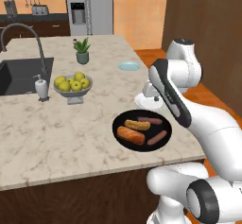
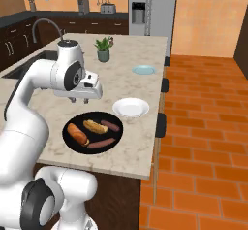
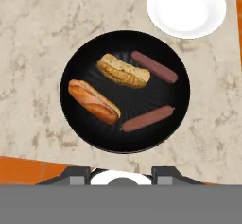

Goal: Place one bun and one sausage from the bowl on each plate.

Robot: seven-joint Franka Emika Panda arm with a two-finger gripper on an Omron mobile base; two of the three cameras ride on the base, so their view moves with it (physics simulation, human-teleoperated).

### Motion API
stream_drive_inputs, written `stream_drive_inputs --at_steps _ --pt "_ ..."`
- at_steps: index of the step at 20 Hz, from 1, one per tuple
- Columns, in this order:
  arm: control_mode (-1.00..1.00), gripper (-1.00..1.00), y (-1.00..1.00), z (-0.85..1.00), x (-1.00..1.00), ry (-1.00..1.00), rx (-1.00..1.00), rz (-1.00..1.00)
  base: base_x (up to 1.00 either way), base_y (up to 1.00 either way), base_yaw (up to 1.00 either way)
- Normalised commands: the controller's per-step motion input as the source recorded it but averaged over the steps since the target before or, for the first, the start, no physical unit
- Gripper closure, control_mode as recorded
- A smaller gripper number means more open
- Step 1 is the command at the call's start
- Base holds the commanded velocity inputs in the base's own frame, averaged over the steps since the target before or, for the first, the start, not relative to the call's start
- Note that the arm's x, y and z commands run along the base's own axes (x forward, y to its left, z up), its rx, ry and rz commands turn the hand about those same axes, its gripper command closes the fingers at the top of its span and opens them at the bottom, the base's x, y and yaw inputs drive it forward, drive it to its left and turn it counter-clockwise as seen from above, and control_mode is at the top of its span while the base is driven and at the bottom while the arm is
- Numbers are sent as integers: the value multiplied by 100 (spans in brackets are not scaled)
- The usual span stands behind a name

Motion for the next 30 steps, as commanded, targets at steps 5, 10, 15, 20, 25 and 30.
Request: stream_drive_inputs --at_steps 5,10,15,20,25,30 --pt "-100 -100 31 -11 -60 -7 -2 3 0 0 0" --pt "-100 -100 43 -51 8 23 -6 5 0 0 0" --pt "-100 -100 3 -75 64 24 4 0 0 0 0" --pt "-100 -100 15 -81 43 7 0 3 0 0 0" --pt "-100 -100 10 -42 18 0 0 37 0 0 0" --pt "-100 -100 24 -55 15 -1 0 35 0 0 0"
